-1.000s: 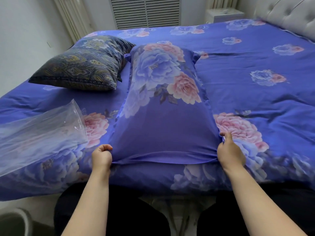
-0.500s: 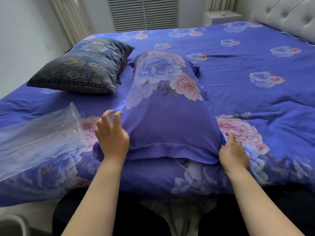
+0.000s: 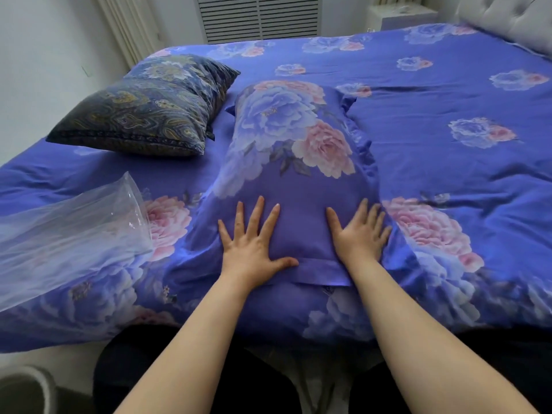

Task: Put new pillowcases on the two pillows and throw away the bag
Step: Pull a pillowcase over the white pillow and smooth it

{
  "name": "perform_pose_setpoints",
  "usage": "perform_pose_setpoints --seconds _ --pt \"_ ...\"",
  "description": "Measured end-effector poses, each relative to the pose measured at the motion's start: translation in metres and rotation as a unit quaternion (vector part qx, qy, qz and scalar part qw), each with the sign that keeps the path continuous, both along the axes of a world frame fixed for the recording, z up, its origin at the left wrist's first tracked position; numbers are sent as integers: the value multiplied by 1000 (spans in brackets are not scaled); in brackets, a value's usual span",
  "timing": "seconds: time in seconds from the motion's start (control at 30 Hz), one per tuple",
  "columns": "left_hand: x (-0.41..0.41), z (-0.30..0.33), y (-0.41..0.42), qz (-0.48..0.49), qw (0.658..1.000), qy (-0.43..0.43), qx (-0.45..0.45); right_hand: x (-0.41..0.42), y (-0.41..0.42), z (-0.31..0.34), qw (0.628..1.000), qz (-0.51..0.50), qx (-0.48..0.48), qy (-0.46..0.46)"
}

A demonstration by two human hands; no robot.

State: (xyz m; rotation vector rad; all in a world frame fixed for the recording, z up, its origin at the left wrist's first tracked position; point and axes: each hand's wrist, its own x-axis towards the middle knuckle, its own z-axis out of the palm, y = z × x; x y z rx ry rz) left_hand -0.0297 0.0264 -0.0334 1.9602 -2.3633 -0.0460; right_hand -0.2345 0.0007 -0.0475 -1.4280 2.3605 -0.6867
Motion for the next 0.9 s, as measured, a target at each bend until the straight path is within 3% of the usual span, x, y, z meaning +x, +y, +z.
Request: perform_pose_setpoints --seconds 0.17,0.33,0.47,0.53,0.63,0.73,0.83,0.9 --pt "32 -17 18 119 991 56 14 -30 22 -2 994 -81 27 -61" --pt "39 -11 23 232 962 144 -25 -34 8 22 966 -32 25 -254" --pt "27 52 3 268 930 234 -97 -29 -10 58 900 -25 -68 -430" --pt "15 93 -8 253 898 327 -147 -27 -19 85 855 -3 -122 -504" --pt "-12 138 -22 185 790 555 -183 -33 -24 132 803 38 -230 -549" --pt "-54 132 -18 164 614 757 -150 -48 -22 162 780 77 -300 -544" --pt "-84 83 10 202 475 856 -33 -59 -20 149 832 100 -262 -479" --pt "-90 50 32 237 434 868 46 -56 -15 129 875 126 -208 -419"
